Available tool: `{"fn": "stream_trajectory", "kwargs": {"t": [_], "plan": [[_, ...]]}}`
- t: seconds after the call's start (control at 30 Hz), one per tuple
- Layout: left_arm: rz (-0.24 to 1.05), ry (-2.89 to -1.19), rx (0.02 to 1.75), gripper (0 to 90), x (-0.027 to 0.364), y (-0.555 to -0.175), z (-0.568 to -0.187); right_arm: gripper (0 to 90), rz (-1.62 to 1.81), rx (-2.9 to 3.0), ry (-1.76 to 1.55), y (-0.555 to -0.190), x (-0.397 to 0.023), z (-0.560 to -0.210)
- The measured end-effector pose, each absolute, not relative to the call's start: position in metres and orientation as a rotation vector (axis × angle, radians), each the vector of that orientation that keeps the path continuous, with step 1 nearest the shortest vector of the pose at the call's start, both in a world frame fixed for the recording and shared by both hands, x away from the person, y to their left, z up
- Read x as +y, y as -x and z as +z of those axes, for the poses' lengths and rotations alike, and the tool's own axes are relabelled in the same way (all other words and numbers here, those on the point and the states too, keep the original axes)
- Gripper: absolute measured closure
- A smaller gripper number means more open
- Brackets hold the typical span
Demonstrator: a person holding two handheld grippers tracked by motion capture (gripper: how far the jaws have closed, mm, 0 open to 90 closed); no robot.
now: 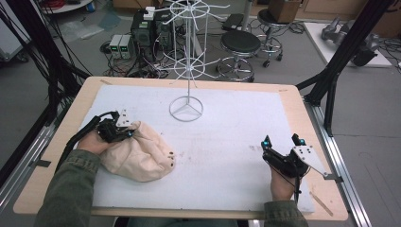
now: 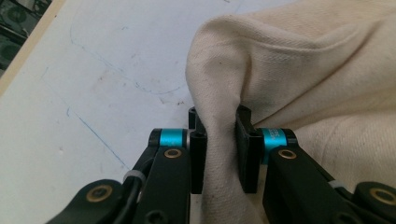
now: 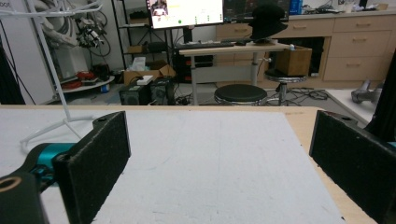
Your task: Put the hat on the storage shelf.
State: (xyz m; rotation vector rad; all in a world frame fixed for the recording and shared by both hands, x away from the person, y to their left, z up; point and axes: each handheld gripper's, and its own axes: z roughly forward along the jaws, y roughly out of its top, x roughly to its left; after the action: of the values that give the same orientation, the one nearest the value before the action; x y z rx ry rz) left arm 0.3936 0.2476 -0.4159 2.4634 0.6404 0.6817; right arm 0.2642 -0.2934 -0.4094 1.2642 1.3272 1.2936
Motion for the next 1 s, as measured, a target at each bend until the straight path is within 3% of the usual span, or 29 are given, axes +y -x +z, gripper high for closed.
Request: {"fn": "stream_trajectory", "kwargs": {"t": [0.5, 1.0], "plan": [[0.693, -2.442, 0.631, 80.2, 0.253, -0.387, -0.411, 4.4, 1.293, 1.331, -1.271, -0.264, -0.294, -0.41], [0.712, -2.161, 0.652, 80.2, 0.278, -0.367, -0.373, 4.4, 1.297, 1.333, -1.274, -0.265, -0.294, -0.41]]}}
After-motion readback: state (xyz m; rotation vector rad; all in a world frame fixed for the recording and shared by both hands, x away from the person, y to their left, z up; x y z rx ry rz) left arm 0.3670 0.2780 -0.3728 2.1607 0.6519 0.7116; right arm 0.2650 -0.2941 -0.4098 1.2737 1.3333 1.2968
